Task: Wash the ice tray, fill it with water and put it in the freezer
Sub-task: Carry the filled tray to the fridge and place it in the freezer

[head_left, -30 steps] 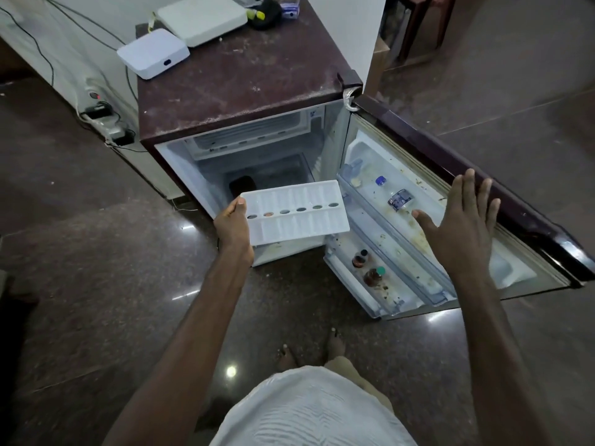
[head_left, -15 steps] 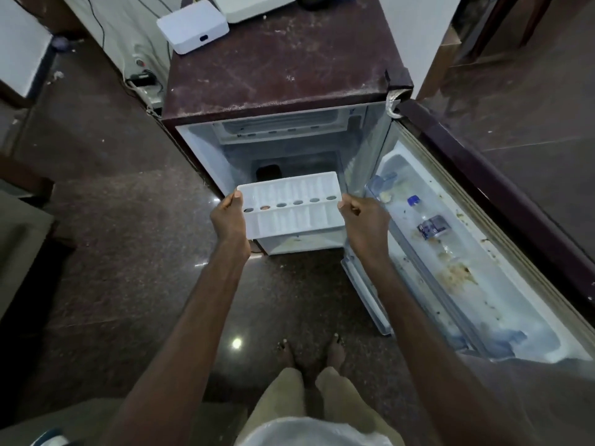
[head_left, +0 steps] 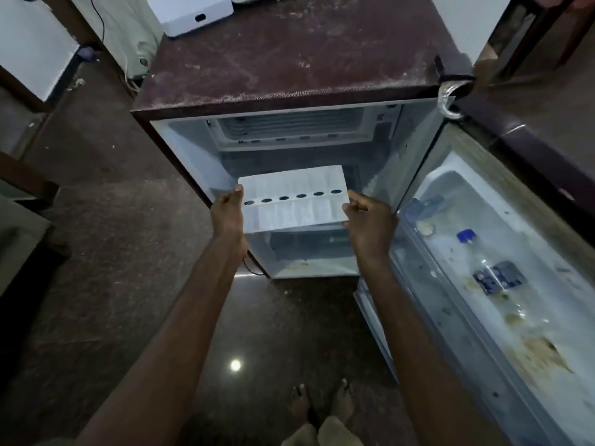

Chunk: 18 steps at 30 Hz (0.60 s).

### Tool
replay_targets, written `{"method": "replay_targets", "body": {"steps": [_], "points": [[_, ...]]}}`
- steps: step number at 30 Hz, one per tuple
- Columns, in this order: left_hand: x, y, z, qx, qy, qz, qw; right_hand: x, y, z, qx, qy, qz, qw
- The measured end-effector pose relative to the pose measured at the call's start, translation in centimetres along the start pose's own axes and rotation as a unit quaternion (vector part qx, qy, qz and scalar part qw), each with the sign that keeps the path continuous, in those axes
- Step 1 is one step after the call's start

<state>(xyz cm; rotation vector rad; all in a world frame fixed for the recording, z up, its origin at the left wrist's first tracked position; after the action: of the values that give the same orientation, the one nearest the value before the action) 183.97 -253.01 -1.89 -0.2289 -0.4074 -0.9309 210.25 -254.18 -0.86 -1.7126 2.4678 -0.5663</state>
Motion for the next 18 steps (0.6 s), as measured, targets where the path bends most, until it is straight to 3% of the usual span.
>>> {"method": "replay_targets", "body": {"steps": [7,15,18], "points": [[-5.6,2.8,-0.9,0.062,0.023,-0.101,0.993,-7.0,4.4,2.3,-0.035,-0.008,0.06,0.998],[-10.6,5.8,1.1,0.052,0.088,-0.08,0.992,-14.9,7.4,1.3,-0.026,-0.02,0.088,0.996],[-12.2,6.4,2.0,0.026,0.147,-0.113,0.982,-17.6,8.2,0.7,-0.03,-0.046,0.094,0.994]]}}
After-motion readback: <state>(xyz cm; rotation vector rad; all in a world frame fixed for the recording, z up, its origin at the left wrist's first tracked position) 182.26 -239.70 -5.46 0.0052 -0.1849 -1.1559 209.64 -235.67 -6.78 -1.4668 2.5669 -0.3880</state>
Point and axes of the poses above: each hand's wrist, its own x-axis away from the middle knuckle, its own y-axis out of the palm, z = x × y, the point moved 4 cm from there along -x, towards the middle knuckle
